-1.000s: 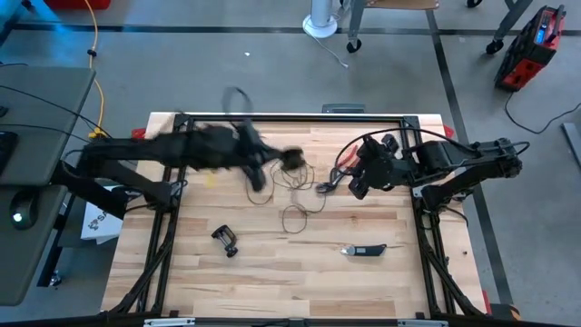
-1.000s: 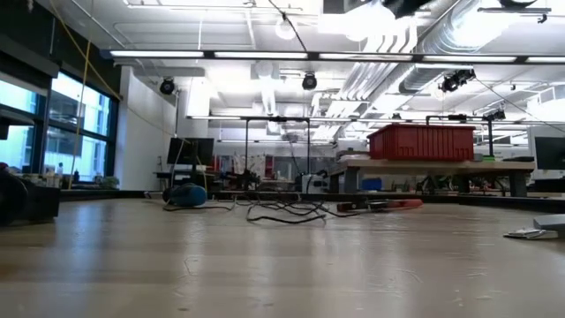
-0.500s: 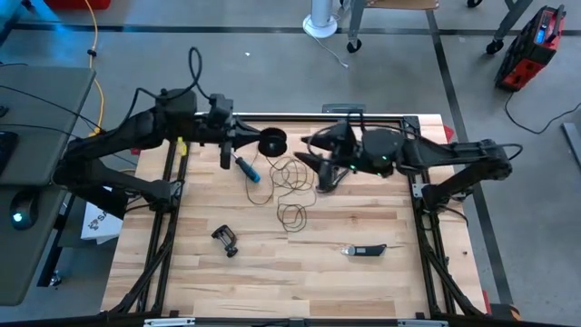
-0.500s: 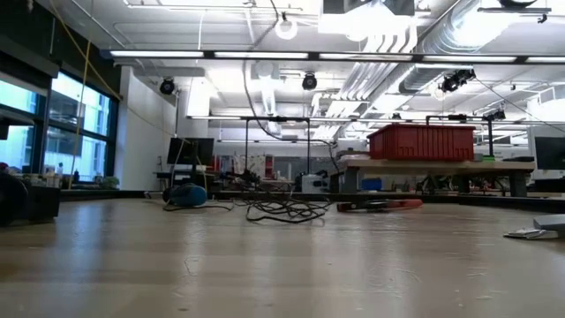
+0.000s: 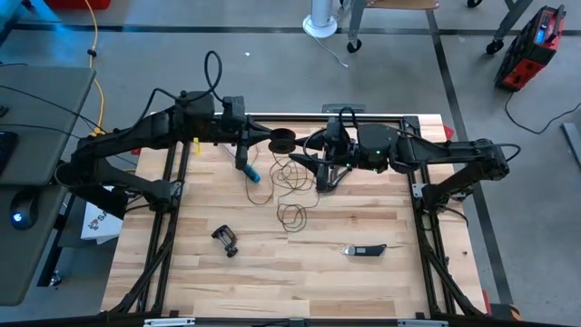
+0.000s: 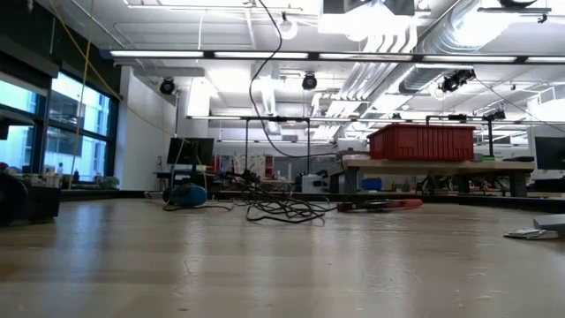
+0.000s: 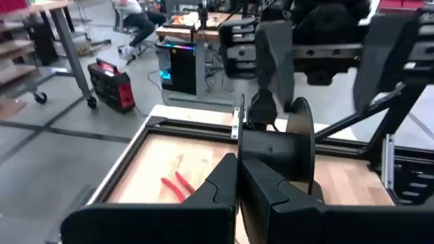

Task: Coil cords
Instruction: Coil the black wire onto the black spool

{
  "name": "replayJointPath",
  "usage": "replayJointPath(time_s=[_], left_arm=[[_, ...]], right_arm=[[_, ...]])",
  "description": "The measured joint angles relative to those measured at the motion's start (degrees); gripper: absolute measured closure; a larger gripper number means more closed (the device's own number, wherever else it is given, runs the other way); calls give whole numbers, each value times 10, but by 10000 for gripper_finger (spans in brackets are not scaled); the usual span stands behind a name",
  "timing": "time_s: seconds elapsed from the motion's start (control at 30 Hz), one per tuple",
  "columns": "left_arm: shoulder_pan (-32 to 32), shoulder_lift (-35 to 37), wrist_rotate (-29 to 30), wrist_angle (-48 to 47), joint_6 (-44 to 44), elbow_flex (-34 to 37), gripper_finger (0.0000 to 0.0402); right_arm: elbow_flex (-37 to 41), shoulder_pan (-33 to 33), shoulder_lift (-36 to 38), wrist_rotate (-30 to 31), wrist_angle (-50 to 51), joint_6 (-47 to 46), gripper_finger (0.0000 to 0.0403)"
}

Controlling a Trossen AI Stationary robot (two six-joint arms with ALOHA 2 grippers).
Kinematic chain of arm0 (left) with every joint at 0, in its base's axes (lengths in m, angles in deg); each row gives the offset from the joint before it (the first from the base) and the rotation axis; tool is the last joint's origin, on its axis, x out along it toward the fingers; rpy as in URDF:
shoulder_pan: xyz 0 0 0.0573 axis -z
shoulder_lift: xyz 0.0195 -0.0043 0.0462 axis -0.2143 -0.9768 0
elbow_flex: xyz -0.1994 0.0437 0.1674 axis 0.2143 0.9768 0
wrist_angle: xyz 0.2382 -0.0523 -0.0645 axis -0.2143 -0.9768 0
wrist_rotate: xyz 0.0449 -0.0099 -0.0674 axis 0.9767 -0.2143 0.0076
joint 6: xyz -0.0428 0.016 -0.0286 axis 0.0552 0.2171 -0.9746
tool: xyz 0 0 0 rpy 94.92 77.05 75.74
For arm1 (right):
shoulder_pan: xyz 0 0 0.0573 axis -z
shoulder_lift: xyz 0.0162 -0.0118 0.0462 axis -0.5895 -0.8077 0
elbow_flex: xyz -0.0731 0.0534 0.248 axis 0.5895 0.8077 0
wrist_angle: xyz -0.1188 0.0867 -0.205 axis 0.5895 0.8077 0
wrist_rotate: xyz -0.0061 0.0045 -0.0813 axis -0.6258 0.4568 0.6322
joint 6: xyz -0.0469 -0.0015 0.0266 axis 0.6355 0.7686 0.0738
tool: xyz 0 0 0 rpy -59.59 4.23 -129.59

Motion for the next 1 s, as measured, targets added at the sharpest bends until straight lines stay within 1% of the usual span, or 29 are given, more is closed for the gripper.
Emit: replayJointPath(time_s=[0.23,0.37,0.43,0.53,0.57,0.67,0.73,0.87,1.0], left_arm=[[-2,-2,-1,16,6,0,401],[-1,-2,1,16,-4,0,401],[1,-2,1,16,-9,0,401],[2,-2,-1,16,-9,0,401],[3,-2,0,16,-9,0,401],[6,-2,2,16,-7,0,398],[6,1,12,17,-5,0,387],[-4,20,48,-2,-9,0,346],[-14,48,85,-50,-9,-1,297]], right_arm=[[0,5,0,-12,28,26,264],[0,12,0,-13,30,31,297],[0,14,0,-14,30,44,324],[0,16,0,-15,31,53,382],[0,16,0,-15,31,53,392],[0,15,0,-17,31,48,399],[0,15,3,-17,30,48,400],[0,15,21,1,45,48,401],[0,24,46,16,61,41,402]])
